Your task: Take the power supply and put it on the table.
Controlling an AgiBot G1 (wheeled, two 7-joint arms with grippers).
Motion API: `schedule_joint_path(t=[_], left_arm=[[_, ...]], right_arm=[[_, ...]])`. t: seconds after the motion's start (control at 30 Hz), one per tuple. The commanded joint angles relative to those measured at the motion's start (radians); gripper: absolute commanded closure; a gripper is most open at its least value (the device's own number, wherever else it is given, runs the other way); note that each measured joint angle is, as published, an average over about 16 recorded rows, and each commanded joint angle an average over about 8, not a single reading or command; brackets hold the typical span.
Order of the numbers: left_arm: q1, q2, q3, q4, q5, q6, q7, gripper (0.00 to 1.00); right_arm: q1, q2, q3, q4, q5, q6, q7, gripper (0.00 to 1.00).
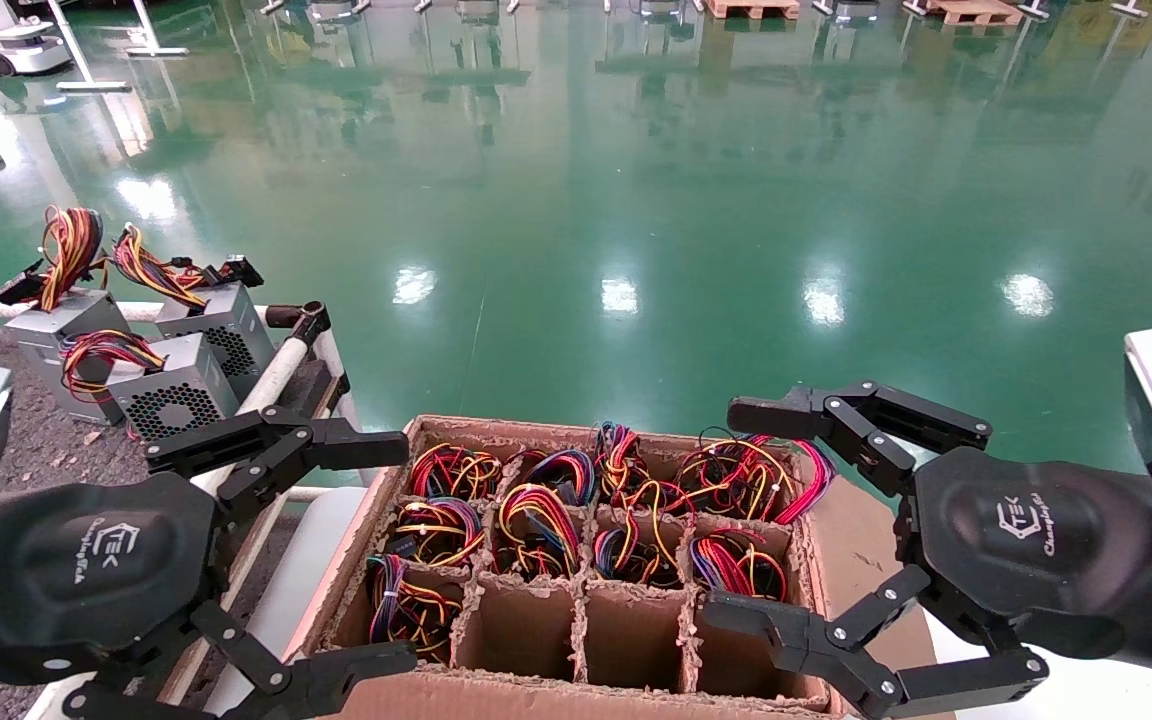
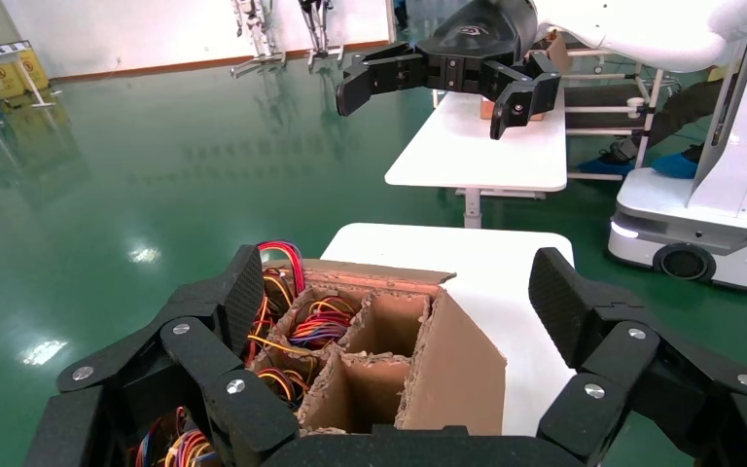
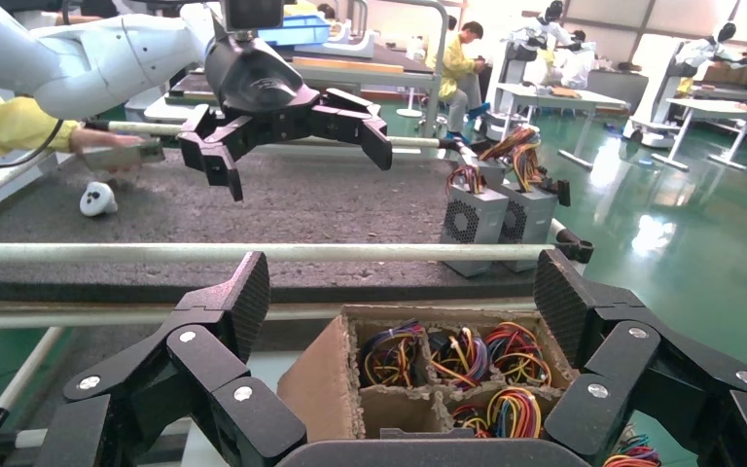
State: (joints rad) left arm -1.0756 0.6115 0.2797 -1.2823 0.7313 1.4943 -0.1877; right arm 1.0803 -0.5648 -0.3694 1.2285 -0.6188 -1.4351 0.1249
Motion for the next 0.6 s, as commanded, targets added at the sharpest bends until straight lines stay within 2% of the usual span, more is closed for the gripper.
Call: schedule_joint_path(t=[0.03, 0.6], left_arm=[[0.000, 0.000, 0.000, 0.000, 0.000, 0.000, 0.000, 0.00], [0.000, 0.000, 0.000, 0.000, 0.000, 0.000, 0.000, 0.00]], right_arm=[[0.000, 0.000, 0.000, 0.000, 0.000, 0.000, 0.000, 0.00], [0.000, 0.000, 0.000, 0.000, 0.000, 0.000, 0.000, 0.00]])
